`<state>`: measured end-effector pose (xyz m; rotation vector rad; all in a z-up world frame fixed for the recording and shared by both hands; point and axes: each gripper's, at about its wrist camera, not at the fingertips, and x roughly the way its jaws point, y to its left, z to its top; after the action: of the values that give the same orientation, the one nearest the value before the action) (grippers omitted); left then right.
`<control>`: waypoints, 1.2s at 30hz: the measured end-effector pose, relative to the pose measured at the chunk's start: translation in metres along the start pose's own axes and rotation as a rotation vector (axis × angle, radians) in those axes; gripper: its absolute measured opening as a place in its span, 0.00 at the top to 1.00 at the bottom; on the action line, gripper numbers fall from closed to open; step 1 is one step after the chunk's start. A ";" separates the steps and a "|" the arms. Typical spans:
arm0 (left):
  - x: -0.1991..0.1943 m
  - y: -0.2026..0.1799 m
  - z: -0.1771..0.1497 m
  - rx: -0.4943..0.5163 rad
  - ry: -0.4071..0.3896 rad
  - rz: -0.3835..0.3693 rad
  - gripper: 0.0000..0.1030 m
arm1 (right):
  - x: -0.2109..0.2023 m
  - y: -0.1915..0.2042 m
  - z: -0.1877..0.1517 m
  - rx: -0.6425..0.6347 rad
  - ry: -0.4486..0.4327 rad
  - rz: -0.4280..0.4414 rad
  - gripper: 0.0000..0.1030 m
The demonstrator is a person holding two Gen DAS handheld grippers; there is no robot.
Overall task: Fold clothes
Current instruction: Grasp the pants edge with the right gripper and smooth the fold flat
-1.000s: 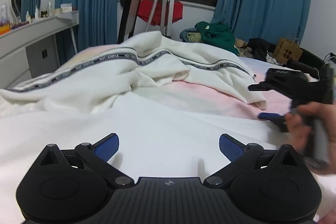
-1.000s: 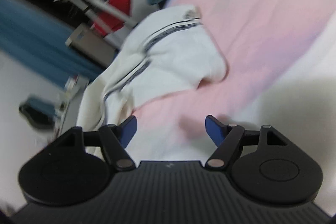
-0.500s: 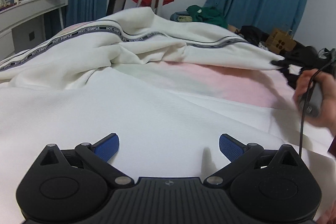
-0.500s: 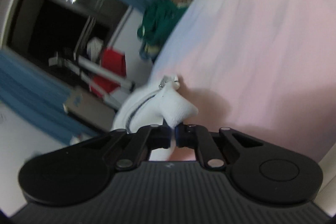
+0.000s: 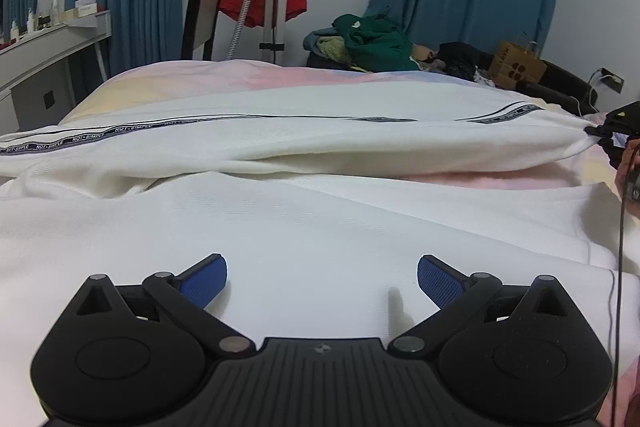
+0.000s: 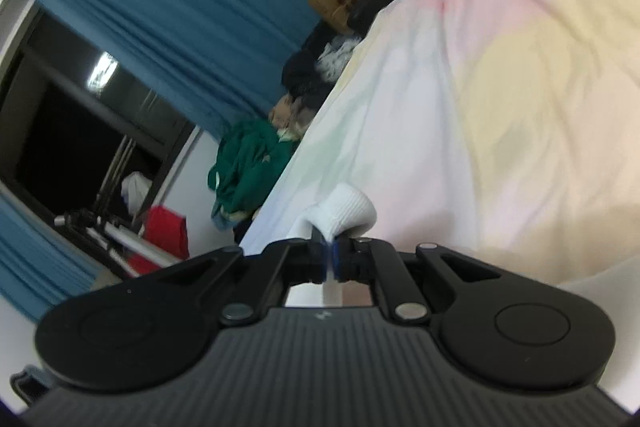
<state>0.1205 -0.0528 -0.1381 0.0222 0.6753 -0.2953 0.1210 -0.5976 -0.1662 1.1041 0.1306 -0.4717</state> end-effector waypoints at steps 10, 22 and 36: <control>0.001 -0.011 -0.006 0.018 0.019 -0.028 0.01 | -0.022 -0.026 0.013 -0.050 -0.141 -0.130 0.94; -0.017 -0.012 -0.001 0.026 -0.016 0.019 0.01 | -0.019 -0.049 -0.009 -0.210 -0.022 -0.281 0.91; -0.062 -0.022 -0.008 0.046 -0.058 0.020 0.01 | -0.136 0.045 -0.058 -0.571 0.018 -0.160 0.20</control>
<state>0.0634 -0.0567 -0.1041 0.0640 0.6106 -0.2907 0.0258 -0.4893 -0.1102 0.5395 0.3490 -0.5252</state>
